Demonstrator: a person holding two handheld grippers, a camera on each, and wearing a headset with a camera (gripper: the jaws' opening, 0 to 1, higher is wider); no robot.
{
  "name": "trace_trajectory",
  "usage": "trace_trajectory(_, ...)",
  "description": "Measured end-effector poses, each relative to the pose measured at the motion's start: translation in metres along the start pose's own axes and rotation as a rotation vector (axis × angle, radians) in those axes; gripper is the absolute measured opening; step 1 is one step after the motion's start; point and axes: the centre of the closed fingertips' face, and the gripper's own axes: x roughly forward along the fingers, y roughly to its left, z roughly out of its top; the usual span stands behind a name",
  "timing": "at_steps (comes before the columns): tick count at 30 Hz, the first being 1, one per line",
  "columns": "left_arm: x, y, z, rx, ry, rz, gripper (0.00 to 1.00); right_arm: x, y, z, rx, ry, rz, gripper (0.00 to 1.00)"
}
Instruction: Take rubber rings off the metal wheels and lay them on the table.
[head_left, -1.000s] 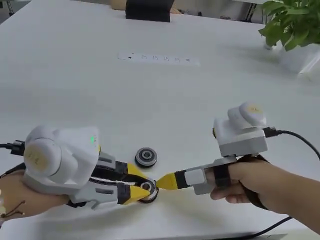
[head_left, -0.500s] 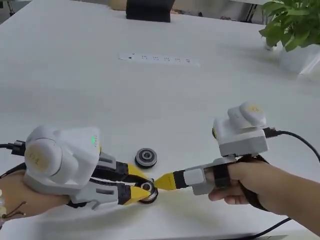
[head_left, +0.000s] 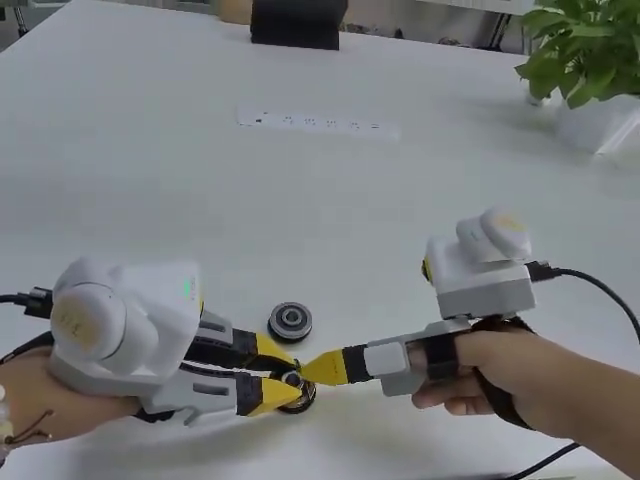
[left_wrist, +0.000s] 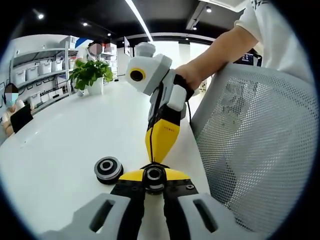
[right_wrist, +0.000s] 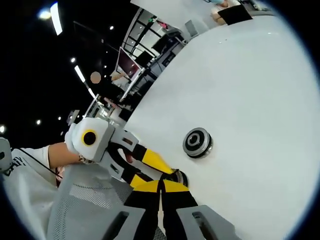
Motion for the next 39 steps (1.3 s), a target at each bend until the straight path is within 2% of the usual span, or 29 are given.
trace_trajectory(1,0.0,0.0,0.0,-0.002,-0.002,0.001,0.08,0.0,0.002,0.005,-0.007,-0.019,0.005,0.0)
trace_trajectory(2,0.0,0.0,0.0,-0.002,-0.002,0.002,0.08,0.0,0.0,0.002,-0.005,-0.001,0.0,0.0)
trace_trajectory(3,0.0,0.0,0.0,-0.002,-0.002,0.002,0.08,0.0,0.0,0.002,-0.009,-0.006,0.003,0.0)
trace_trajectory(5,0.0,0.0,0.0,-0.001,-0.002,0.003,0.08,-0.002,0.0,0.002,0.029,-0.017,0.019,0.0)
trace_trajectory(8,0.0,0.0,0.0,-0.003,-0.001,0.005,0.08,-0.003,-0.004,0.002,0.037,-0.024,0.013,0.0)
trace_trajectory(13,0.0,0.001,0.0,-0.017,-0.007,0.019,0.08,-0.003,-0.013,0.001,0.032,-0.019,-0.04,0.0)
trace_trajectory(16,0.0,0.001,0.0,-0.025,-0.013,0.02,0.08,-0.003,-0.019,-0.006,0.028,0.003,-0.074,0.0)
trace_trajectory(17,0.0,0.001,0.001,-0.023,-0.011,0.021,0.08,-0.003,-0.016,-0.004,0.027,-0.006,-0.051,0.0)
trace_trajectory(18,0.001,0.001,0.001,-0.023,-0.008,0.022,0.08,-0.003,-0.017,-0.005,0.036,-0.005,-0.065,0.0)
trace_trajectory(24,0.001,0.0,0.001,-0.017,0.0,0.026,0.08,-0.003,-0.017,-0.004,0.014,-0.01,-0.077,0.0)
trace_trajectory(30,0.001,0.0,0.001,-0.02,0.002,0.032,0.08,-0.003,-0.016,-0.005,-0.023,0.003,-0.08,0.0)
trace_trajectory(35,0.001,-0.001,0.001,-0.042,-0.001,0.024,0.1,-0.003,-0.016,-0.005,-0.021,0.003,-0.077,0.0)
trace_trajectory(39,0.001,-0.001,0.002,-0.036,0.003,0.023,0.1,-0.003,-0.016,-0.006,-0.025,0.004,-0.076,0.0)
